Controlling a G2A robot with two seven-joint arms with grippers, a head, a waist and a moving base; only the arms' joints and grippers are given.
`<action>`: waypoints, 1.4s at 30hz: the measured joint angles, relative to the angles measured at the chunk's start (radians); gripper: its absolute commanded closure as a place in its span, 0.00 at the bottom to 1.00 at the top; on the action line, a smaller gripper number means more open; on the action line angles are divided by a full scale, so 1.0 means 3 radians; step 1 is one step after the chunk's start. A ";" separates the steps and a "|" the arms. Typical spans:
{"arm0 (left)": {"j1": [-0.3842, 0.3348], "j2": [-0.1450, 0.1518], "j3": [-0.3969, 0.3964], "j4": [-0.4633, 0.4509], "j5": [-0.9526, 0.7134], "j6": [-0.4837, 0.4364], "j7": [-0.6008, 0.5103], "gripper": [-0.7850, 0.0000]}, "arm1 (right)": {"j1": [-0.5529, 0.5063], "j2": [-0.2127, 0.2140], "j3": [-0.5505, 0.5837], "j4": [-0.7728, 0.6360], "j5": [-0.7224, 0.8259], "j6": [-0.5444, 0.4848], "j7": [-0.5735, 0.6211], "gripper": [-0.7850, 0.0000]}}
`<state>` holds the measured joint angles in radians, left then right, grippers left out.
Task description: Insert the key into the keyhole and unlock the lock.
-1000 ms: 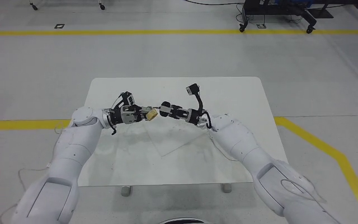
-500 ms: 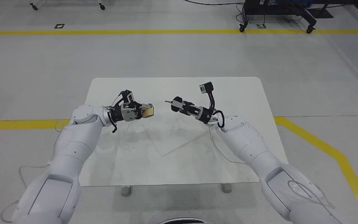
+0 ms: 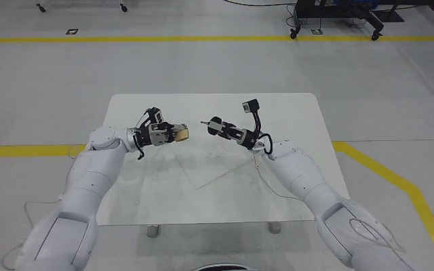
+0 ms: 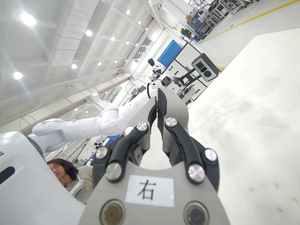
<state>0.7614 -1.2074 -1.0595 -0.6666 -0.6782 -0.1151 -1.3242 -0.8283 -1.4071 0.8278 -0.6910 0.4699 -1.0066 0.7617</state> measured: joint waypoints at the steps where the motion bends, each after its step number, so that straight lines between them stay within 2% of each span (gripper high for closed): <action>1: 0.0026 -0.0021 -0.0028 -0.0023 -0.0108 0.0130 0.0145 1.00 | -0.0015 0.0011 0.0034 -0.0004 -0.0095 -0.0009 -0.0129 1.00; 2: 0.0049 -0.0056 -0.0042 -0.0059 -0.0333 0.0310 0.0339 1.00 | -0.0045 0.0027 0.0083 -0.0025 -0.0250 -0.0017 -0.0327 1.00; 4: 0.0075 -0.0117 -0.0001 -0.0128 -0.0631 0.0420 0.0670 1.00 | -0.0135 0.0052 0.0161 -0.0113 -0.0458 -0.0020 -0.0599 1.00; 6: 0.0102 -0.0200 0.0093 -0.0198 -0.0805 0.0315 0.1010 1.00 | -0.0274 0.0090 0.0264 -0.0240 -0.0630 -0.0020 -0.0847 1.00; 9: 0.0087 -0.0297 0.0230 -0.0242 -0.0747 0.0012 0.1382 1.00 | -0.0472 0.0140 0.0388 -0.0447 -0.0796 0.0037 -0.1076 1.00; 14: 0.0055 -0.0407 0.0415 -0.0140 -0.0532 -0.0386 0.1654 1.00 | -0.0755 0.0176 0.0481 -0.0876 -0.0857 0.0438 -0.1291 1.00; 17: 0.0053 -0.0446 0.0434 -0.0032 -0.0493 -0.0616 0.1739 1.00 | -0.0849 0.0162 0.0458 -0.1078 -0.0857 0.0722 -0.1400 1.00; 20: 0.0040 -0.0470 0.0436 0.0068 -0.0449 -0.0768 0.1762 1.00 | -0.0877 0.0138 0.0406 -0.1190 -0.0838 0.1044 -0.1442 1.00; 23: 0.0011 -0.0476 0.0444 0.0121 -0.0371 -0.0778 0.1713 1.00 | -0.0890 0.0128 0.0388 -0.1259 -0.0801 0.1210 -0.1432 1.00; 36: 0.0020 -0.0476 0.0445 0.0108 -0.0359 -0.0763 0.1723 1.00 | -0.0890 0.0129 0.0389 -0.1256 -0.0802 0.1202 -0.1431 1.00; 42: 0.0135 -0.0450 0.0366 -0.0089 -0.0268 -0.0661 0.1905 1.00 | -0.0964 0.0125 0.0406 -0.1326 -0.0789 0.1342 -0.1489 1.00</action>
<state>0.8019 -1.3425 -0.9499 -0.6934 -0.7586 -0.3134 -0.7528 -1.1175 -1.3697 0.9497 -1.0888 0.2332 -0.6041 0.3149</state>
